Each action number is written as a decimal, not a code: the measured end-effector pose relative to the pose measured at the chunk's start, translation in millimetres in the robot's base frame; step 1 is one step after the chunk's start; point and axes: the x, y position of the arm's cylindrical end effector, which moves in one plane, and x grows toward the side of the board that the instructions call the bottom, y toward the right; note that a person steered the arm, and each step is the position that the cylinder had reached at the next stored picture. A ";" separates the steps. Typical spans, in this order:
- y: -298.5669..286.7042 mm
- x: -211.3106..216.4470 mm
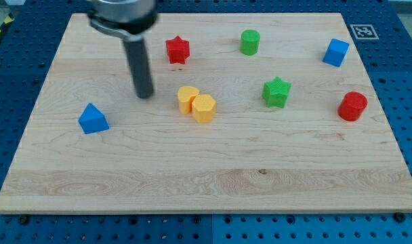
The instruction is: Push the red star diagonally top left to the green star
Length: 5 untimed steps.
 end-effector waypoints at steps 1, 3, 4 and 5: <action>-42.5 -59.9; 53.8 -98.9; 149.9 -94.9; 197.1 -93.2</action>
